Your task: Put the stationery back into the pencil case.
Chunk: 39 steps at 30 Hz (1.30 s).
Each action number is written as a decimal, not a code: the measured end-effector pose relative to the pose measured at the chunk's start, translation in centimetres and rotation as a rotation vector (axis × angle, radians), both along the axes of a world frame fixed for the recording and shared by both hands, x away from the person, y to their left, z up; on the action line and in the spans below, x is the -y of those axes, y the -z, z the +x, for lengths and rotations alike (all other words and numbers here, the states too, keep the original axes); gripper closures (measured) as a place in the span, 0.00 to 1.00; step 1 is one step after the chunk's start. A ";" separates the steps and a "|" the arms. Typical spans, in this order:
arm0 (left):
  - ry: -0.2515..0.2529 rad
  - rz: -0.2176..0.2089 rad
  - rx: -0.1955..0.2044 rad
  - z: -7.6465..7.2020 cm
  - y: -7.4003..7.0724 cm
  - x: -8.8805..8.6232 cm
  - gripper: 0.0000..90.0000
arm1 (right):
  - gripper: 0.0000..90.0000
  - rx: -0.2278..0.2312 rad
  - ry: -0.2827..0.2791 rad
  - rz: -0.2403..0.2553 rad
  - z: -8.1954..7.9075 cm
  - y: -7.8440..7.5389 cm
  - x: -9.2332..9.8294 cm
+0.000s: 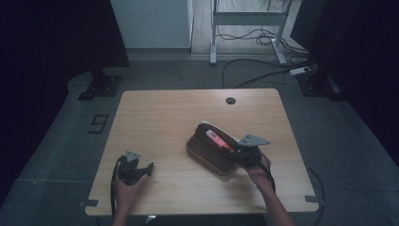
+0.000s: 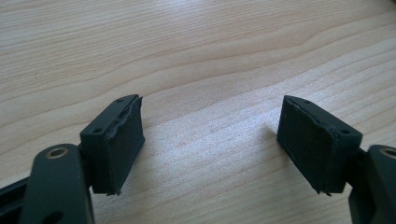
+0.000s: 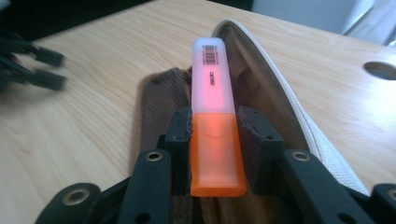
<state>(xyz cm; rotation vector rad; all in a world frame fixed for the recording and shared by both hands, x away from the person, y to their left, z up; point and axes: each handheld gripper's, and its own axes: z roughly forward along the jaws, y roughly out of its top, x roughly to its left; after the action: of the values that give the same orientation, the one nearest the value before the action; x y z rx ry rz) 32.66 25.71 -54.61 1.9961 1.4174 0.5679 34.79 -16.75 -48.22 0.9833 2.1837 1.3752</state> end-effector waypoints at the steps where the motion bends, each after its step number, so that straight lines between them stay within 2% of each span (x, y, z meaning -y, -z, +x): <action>1: 0.000 0.000 0.000 0.0 0.0 0.0 0.25 | 0.69 0.023 0.014 -0.031 -0.1 0.1 -0.3; 2: 0.000 0.000 0.001 0.0 0.0 0.0 0.25 | 0.61 0.031 0.020 -0.053 -0.2 0.1 -0.6; 4: 0.000 0.001 0.000 0.0 0.0 0.0 0.25 | 0.58 0.052 0.027 -0.082 -0.5 0.2 -1.1; 6: -0.001 0.000 0.001 0.0 0.0 0.0 0.25 | 0.56 0.047 0.010 -0.091 -0.6 0.3 -1.4; 16: 0.000 0.000 0.000 0.0 0.0 0.0 0.25 | 0.54 0.046 0.000 -0.052 -1.0 -0.1 -1.3; 39: 0.000 0.000 0.000 0.0 0.0 0.0 0.25 | 0.47 -0.007 0.029 -0.048 -1.1 0.4 -0.9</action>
<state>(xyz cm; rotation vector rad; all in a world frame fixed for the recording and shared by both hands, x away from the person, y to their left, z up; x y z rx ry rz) 32.65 25.71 -54.61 1.9960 1.4173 0.5681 33.71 -15.86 -48.64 1.0001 2.1884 1.3028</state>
